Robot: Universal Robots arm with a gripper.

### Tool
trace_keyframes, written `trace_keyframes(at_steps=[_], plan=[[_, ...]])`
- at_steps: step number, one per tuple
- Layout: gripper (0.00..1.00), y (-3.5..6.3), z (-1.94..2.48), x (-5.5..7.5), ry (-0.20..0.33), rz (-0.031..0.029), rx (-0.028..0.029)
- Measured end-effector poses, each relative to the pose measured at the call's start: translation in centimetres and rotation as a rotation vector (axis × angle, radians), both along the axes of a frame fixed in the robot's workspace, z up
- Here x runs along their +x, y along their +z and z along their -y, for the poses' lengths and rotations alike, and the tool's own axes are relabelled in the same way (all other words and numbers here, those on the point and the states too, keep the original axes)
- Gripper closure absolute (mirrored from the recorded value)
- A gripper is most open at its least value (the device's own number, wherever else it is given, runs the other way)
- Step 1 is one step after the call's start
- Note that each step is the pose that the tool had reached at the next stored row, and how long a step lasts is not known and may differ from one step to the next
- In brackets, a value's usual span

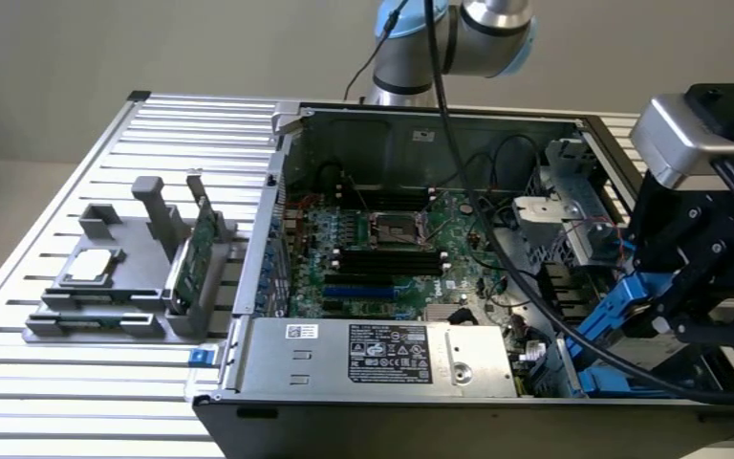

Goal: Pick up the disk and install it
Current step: 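Insert the disk into the insertion slot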

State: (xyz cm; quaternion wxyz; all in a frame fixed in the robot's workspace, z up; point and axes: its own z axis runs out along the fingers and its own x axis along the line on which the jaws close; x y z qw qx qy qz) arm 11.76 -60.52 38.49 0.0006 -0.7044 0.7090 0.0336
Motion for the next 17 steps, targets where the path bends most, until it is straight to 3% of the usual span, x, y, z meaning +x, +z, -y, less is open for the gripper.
trace_keyframes(at_steps=[8, 10, 11, 17], plan=[[0.67, -0.56, 0.0, -0.02, 0.0, 0.0005, 0.0], [0.65, -0.64, 0.0, -0.02, 0.0, 0.0005, 0.0003], [0.59, -0.69, 0.0, -0.02, 0.0, 0.0005, 0.0003], [0.59, -0.79, 0.0, -0.02, -0.001, 0.0005, 0.0003]])
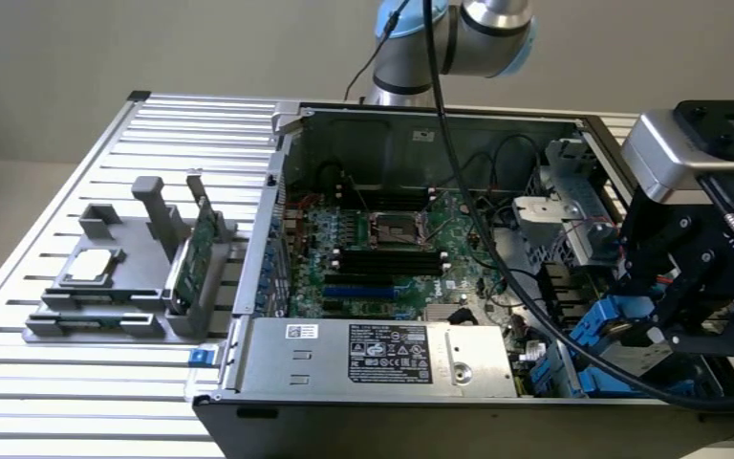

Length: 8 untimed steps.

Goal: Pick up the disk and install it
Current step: 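Insert the disk into the insertion slot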

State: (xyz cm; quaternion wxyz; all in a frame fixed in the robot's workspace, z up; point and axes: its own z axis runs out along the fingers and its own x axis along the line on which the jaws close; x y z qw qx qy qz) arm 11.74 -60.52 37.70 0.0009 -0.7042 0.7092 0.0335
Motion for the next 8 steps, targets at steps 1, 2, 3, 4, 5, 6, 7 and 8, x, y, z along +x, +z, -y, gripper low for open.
trace_keyframes(at_steps=[1, 2, 3, 4, 5, 6, 7, 8], plan=[[0.59, 0.01, -0.01, 0.0, 0.0, 0.0, -0.0003], [0.59, 0.12, -0.04, 0.0, 0.0, 0.0, -0.0019], [0.59, 0.31, -0.07, 0.0, 0.0, -0.0001, -0.0029], [0.59, 0.52, -0.1, 0.0, 0.0, 0.0, -0.0036], [0.59, 0.7, -0.12, 0.0, 0.0, -0.0001, -0.004], [0.59, 0.82, -0.15, 0.0, 0.0, 0.0, -0.0049], [0.59, 0.82, -0.18, 0.0, 0.001, 0.0003, -0.0055], [0.59, 0.83, -0.21, 0.0, 0.001, 0.001, -0.0067]])
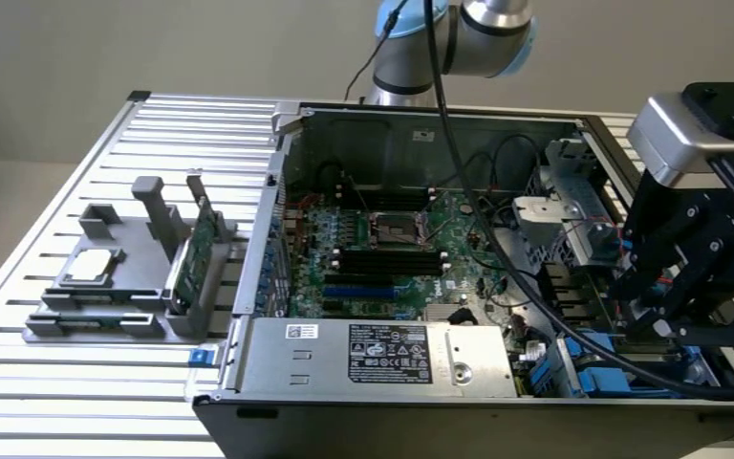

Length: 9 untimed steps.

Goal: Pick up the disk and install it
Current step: 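Insert the disk into the insertion slot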

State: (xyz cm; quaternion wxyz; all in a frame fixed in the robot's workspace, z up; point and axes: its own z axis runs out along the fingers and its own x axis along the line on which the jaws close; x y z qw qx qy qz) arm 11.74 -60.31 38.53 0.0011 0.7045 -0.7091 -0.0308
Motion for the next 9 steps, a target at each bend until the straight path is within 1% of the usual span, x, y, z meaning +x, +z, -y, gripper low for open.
trace_keyframes(at_steps=[1, 2, 4, 6, 9], plan=[[0.59, 0.01, -0.03, 0.0, 0.0, 0.0017, -0.0017], [0.59, 0.01, -0.06, -0.01, 0.001, 0.0043, -0.0022], [0.59, -0.01, -0.17, 0.0, 0.006, 0.0122, -0.0023], [0.59, -0.03, -0.3, 0.03, 0.013, 0.0185, -0.0022], [0.59, -0.05, -0.5, 0.07, 0.023, 0.0296, -0.0023]])
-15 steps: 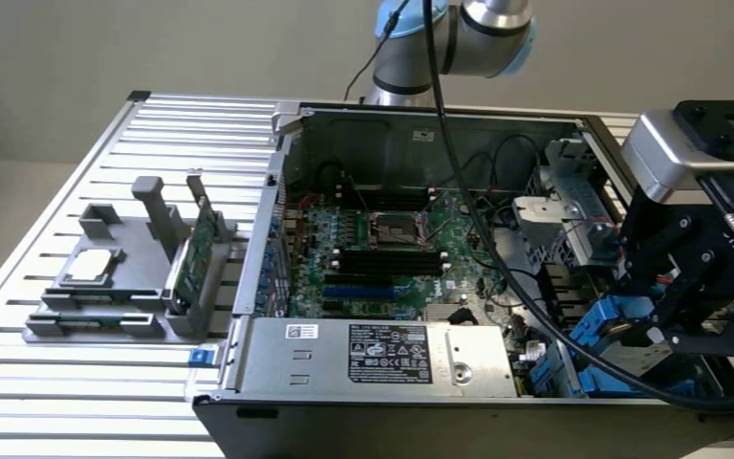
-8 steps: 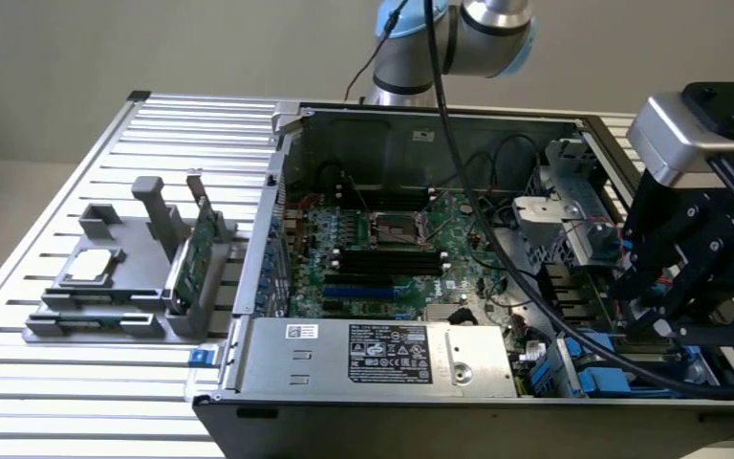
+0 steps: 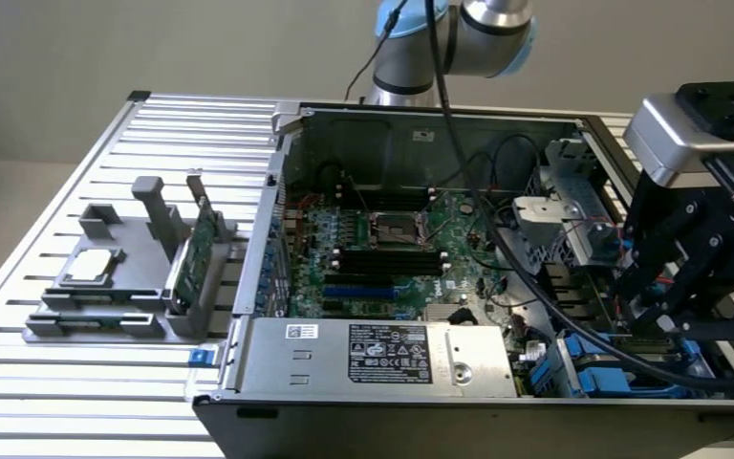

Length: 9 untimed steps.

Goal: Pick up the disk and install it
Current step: 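Insert the disk into the insertion slot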

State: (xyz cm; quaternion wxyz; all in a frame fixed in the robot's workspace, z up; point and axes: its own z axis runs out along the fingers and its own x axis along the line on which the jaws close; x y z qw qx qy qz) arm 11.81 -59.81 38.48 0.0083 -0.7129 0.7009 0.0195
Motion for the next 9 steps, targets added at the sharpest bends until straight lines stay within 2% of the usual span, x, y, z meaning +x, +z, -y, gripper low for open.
trace_keyframes(at_steps=[1, 2, 3, 4, 5, 6, 7, 9], plan=[[0.59, 0.0, -0.06, 0.03, 0.003, 0.0042, -0.0001], [0.61, -0.01, -0.11, 0.05, 0.004, 0.0087, -0.0004], [0.68, -0.01, -0.16, 0.07, 0.006, 0.0132, -0.0008], [0.68, -0.01, -0.21, 0.09, 0.008, 0.0172, -0.0012], [0.74, 0.0, -0.24, 0.12, 0.009, 0.0193, -0.0018], [0.74, -0.01, -0.24, 0.12, 0.01, 0.0196, -0.0032], [0.8, 0.0, -0.24, 0.12, 0.01, 0.0196, -0.0047], [0.8, 0.0, -0.24, 0.12, 0.01, 0.0196, -0.0047]])
